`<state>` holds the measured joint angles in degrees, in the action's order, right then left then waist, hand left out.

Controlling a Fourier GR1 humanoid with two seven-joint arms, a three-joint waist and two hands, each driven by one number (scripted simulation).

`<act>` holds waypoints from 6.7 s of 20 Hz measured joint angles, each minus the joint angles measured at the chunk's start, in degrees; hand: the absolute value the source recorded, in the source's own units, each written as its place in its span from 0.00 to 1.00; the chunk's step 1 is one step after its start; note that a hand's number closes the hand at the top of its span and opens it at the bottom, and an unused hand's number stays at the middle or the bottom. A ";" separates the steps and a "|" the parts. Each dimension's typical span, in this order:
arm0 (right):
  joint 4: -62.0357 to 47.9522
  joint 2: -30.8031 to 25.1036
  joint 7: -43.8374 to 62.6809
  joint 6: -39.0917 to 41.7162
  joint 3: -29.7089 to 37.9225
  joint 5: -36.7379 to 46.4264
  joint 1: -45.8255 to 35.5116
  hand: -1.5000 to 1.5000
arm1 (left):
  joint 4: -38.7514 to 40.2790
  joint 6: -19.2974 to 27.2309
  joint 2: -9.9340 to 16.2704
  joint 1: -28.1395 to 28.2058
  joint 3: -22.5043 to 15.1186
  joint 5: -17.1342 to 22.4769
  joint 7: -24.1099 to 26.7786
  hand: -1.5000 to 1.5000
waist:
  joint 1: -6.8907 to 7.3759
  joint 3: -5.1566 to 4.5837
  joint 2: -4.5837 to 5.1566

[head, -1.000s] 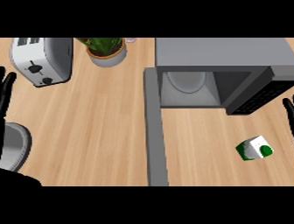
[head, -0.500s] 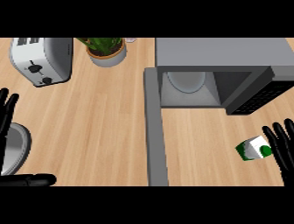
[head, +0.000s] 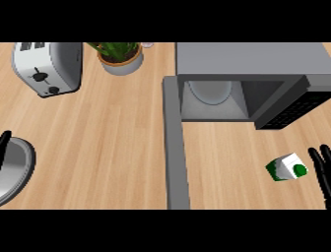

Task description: Pick up the milk, place it into the microwave and close the microwave

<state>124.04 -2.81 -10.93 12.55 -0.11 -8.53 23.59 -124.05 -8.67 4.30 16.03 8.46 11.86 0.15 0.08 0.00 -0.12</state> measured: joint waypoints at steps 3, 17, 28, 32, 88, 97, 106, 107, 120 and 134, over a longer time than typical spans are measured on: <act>-1.64 1.18 -2.75 -1.95 0.68 3.64 0.25 0.00 | -1.17 -1.14 -0.74 3.01 -0.25 -0.26 1.21 0.00 | 0.05 -0.01 0.00; -17.29 1.27 -11.34 -7.67 6.40 8.66 -5.93 0.00 | -2.60 -5.86 -3.19 9.65 0.31 -0.85 5.09 0.00 | 0.12 0.01 0.08; -34.80 -1.92 -20.90 -8.58 13.75 9.50 -11.35 0.00 | -4.09 -7.87 -4.00 14.03 -0.29 -0.97 7.76 0.00 | 0.21 0.01 0.07; -40.78 -4.08 -24.08 -7.01 15.91 8.94 -12.96 0.00 | -4.31 -6.59 -4.04 13.85 -1.79 -2.11 7.52 0.00 | 0.17 0.02 0.09; -102.65 -11.94 -46.00 2.76 21.40 7.11 -40.87 1.00 | -3.53 -10.41 -3.64 16.17 2.35 1.84 9.21 0.00 | 0.72 0.16 0.24; -97.47 -6.01 -42.30 3.55 18.14 5.53 -45.07 1.00 | -1.60 -11.31 -3.32 15.37 4.52 2.66 9.86 0.00 | 0.40 0.02 0.06; -75.22 -1.41 -31.56 5.09 9.90 5.36 -38.06 1.00 | -2.47 -11.81 -4.02 17.12 5.64 2.88 10.56 0.00 | -0.73 -0.11 -0.38; -71.80 -0.51 -30.53 4.85 8.61 5.61 -35.86 1.00 | -2.79 -11.71 -4.03 16.97 5.76 2.99 10.08 0.00 | -0.77 -0.12 -0.37; -32.04 2.66 -7.86 -12.22 -11.39 -0.58 -18.03 1.00 | 0.33 -16.65 -3.58 18.09 10.30 6.56 11.95 0.00 | -0.17 -0.05 -0.12; -39.03 2.71 -1.74 -34.31 -17.06 3.51 -35.86 1.00 | 3.16 -19.39 -1.89 15.42 16.62 9.94 10.41 0.00 | 0.60 0.00 0.12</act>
<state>85.01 -0.10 -12.67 -21.76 -17.17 -5.03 -12.27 -120.89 -28.06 2.41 31.46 25.09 21.80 10.57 0.69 0.00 0.00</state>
